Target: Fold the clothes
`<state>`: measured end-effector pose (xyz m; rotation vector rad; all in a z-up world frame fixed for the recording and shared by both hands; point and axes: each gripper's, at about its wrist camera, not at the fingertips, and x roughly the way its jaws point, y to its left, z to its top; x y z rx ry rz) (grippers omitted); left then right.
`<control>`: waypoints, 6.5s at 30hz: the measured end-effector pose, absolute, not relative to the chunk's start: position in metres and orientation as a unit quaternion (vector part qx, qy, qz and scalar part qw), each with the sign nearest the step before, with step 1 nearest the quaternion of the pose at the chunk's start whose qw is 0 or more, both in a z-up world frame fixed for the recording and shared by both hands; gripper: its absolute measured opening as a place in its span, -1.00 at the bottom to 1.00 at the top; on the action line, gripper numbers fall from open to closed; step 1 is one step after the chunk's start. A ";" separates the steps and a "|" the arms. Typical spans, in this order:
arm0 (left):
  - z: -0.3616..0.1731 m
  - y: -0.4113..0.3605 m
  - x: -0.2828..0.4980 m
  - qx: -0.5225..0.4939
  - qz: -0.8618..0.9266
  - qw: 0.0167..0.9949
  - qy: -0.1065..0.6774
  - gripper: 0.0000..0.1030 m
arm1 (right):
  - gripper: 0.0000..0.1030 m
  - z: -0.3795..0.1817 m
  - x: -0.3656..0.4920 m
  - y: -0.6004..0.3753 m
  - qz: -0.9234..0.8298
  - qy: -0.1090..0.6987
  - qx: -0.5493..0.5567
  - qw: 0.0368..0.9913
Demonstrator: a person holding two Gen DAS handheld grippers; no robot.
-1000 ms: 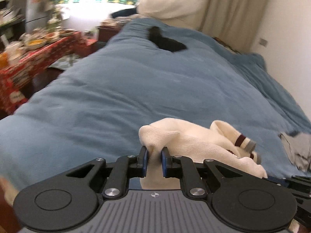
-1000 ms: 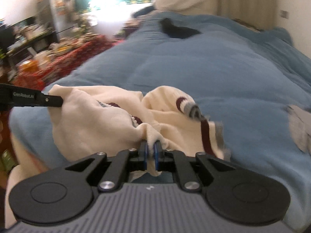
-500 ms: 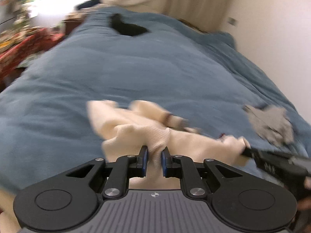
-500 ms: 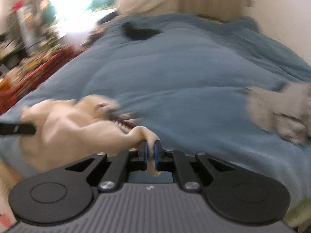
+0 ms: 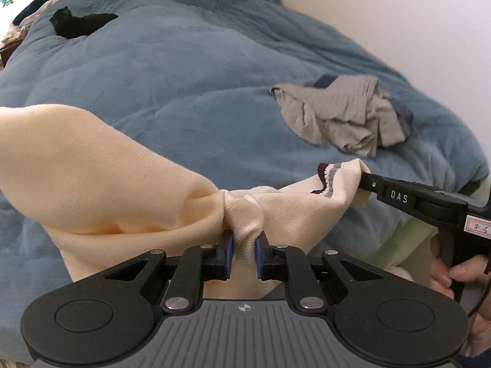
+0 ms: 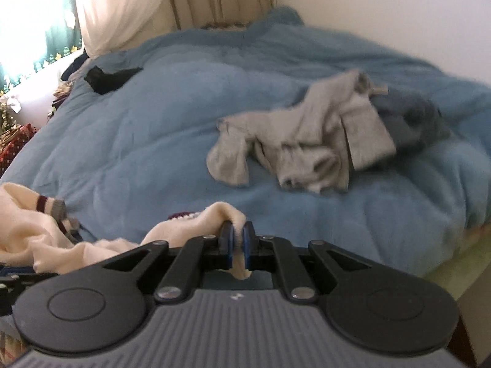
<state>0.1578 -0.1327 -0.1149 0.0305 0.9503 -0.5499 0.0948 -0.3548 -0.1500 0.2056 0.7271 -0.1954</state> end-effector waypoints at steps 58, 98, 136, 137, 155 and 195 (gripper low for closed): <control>-0.102 -0.047 0.208 0.041 -0.169 0.871 0.459 0.00 | -0.85 -0.162 0.090 -0.319 -0.077 0.393 0.067 0.914; -0.130 -0.067 0.219 0.102 -0.189 0.848 0.485 -0.32 | -0.45 -0.169 0.094 -0.311 -0.083 0.400 0.046 0.912; -0.065 0.015 0.253 -0.018 -0.077 0.939 0.335 -0.84 | -0.90 -0.094 0.213 -0.275 -0.009 0.305 0.000 0.952; -0.076 0.018 0.260 -0.022 -0.071 0.934 0.350 -0.84 | -0.90 -0.102 0.221 -0.269 -0.007 0.313 -0.007 0.950; -0.115 0.032 0.302 -0.048 -0.042 0.920 0.387 -0.84 | -0.90 -0.150 0.285 -0.243 0.001 0.364 -0.030 0.931; -0.026 0.070 0.655 -0.059 0.020 0.896 0.440 -0.84 | -0.91 -0.015 0.766 -0.160 0.025 0.354 -0.105 0.929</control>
